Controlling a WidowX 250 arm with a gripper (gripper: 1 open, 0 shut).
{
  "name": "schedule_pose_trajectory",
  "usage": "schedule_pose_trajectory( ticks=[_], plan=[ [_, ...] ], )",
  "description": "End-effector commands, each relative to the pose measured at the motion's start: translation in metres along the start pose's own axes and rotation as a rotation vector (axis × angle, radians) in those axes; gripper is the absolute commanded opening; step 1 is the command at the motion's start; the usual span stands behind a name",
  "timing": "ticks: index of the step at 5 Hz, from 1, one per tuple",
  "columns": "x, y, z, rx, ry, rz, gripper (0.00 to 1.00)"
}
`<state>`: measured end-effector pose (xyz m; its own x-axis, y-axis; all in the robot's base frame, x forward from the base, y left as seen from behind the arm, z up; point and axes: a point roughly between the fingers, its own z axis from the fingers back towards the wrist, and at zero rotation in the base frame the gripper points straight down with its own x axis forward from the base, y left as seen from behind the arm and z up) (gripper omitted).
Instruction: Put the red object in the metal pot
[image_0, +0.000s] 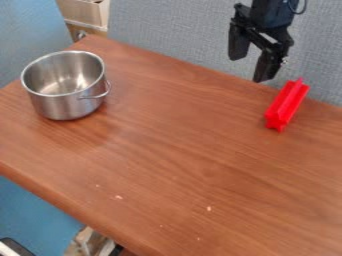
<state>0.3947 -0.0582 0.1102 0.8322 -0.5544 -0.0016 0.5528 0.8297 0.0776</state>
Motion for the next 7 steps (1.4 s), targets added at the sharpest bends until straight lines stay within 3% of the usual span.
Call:
schedule_pose_trajectory(
  ticks=[1, 4, 6, 7],
  plan=[
    [0.009, -0.006, 0.011, 0.014, -0.051, -0.018, 1.0],
    [0.03, -0.02, -0.019, -0.006, -0.048, -0.044, 1.0],
    [0.038, -0.022, -0.035, -0.025, -0.033, -0.047, 1.0],
    [0.04, -0.021, -0.04, -0.031, -0.028, -0.045, 0.0]
  ],
)
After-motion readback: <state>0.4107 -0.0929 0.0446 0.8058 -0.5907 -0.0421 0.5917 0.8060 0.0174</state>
